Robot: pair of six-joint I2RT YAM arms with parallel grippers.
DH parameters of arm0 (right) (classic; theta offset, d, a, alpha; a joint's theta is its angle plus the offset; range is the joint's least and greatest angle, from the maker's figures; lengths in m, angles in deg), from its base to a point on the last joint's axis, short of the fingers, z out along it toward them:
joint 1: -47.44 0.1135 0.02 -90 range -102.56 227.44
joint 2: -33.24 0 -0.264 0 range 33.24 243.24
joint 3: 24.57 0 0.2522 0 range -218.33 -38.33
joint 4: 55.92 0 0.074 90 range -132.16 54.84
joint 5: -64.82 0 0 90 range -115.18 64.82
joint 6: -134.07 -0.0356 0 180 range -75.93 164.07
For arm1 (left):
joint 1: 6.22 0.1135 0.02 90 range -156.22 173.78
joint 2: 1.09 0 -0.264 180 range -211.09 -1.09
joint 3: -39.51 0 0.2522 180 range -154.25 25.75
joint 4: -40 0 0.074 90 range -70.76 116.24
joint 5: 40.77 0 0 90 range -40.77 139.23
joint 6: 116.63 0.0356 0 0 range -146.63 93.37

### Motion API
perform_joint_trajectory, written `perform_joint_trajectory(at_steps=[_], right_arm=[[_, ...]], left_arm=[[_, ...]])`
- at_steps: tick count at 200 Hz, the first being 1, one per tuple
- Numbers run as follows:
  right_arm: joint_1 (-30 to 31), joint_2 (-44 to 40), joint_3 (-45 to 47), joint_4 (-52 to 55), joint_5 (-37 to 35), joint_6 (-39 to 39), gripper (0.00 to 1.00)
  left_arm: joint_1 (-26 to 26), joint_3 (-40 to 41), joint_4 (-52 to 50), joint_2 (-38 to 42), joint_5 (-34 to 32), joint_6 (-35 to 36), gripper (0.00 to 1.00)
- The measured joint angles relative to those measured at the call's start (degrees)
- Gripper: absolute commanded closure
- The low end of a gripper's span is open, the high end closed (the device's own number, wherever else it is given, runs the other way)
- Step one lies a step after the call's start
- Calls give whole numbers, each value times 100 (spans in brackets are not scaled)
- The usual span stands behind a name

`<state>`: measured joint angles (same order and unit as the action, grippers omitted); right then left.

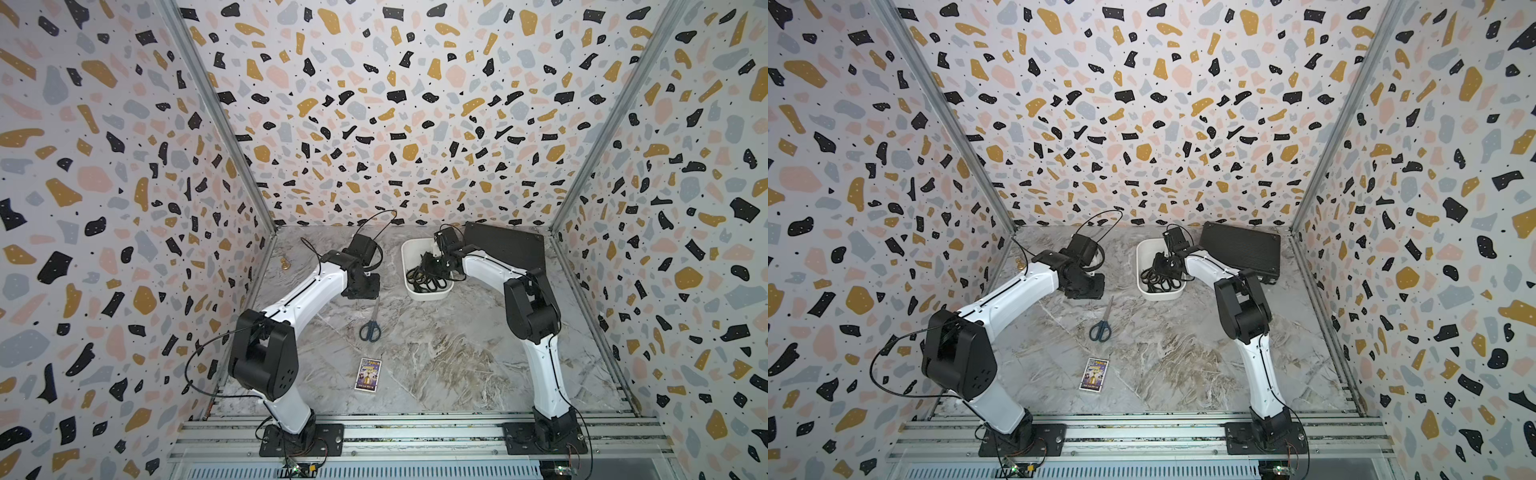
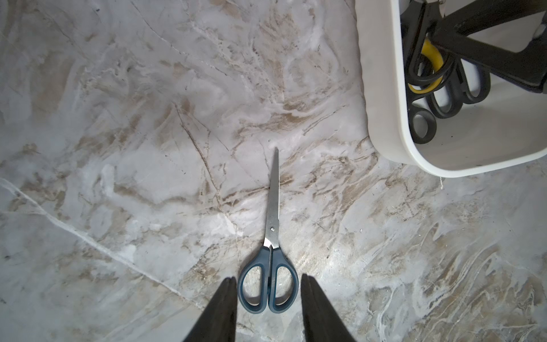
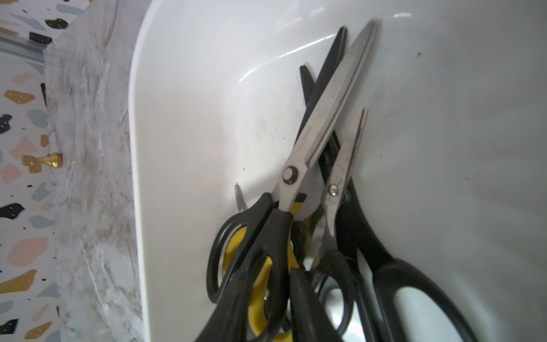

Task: Take the scissors out of the storage box
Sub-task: Pick up the scissors from the storage box, then place the scissors at the center of the board.

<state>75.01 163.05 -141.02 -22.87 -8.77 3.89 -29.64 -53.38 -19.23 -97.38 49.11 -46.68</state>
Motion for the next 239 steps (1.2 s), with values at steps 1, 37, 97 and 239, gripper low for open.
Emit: perform_joint_trajectory(at_steps=[1,37,97,239], right_arm=[[0,0,0,-2,0,0,82],[-7,0,2,4,11,-74,90],[-17,-192,7,116,-57,140,92],[977,-3307,3233,544,535,1032,93]], left_arm=[[0,0,0,0,0,0,60],[0,0,2,0,0,0,60],[0,0,7,0,0,-2,60],[896,-35,-109,267,289,-4,59]])
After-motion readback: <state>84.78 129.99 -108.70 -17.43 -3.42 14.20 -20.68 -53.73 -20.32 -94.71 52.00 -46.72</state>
